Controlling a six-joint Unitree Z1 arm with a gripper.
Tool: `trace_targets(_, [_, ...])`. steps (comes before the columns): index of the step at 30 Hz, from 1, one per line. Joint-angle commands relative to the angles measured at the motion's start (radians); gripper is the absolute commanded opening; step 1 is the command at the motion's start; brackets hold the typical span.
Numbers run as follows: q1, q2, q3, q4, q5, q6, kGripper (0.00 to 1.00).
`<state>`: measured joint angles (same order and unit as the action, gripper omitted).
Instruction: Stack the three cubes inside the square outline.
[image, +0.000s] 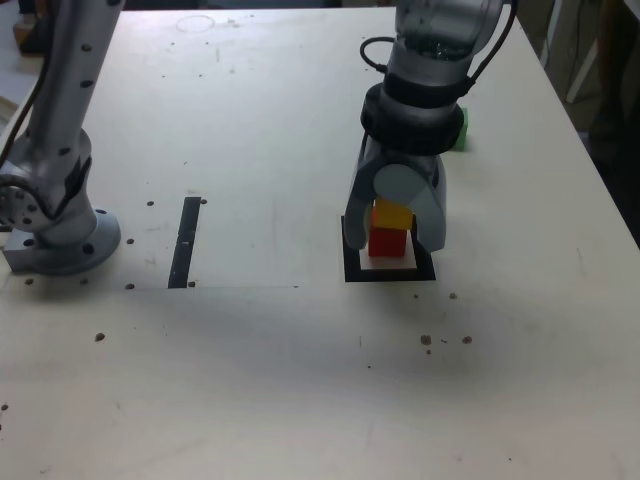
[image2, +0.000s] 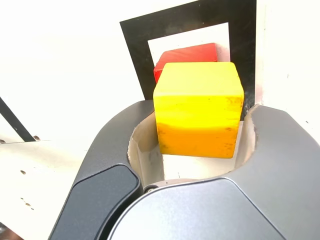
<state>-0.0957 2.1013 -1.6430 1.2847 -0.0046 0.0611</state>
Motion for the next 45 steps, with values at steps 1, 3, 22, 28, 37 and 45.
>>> trace_targets(1, [0.005, 0.003, 0.005, -0.001, -0.001, 0.002, 1.0])
trace_targets(3, [0.009, -0.001, 0.008, -0.001, 0.001, 0.003, 1.0])
trace_targets(22, [0.248, -0.01, -0.121, 0.055, 0.105, 0.172, 1.0])
trace_targets(28, [0.359, 0.068, -0.245, 0.084, 0.118, 0.266, 1.0])
trace_targets(37, [0.453, 0.214, -0.431, 0.134, 0.117, 0.365, 0.99])
trace_targets(45, [0.471, 0.337, -0.591, 0.189, 0.109, 0.397, 0.98])
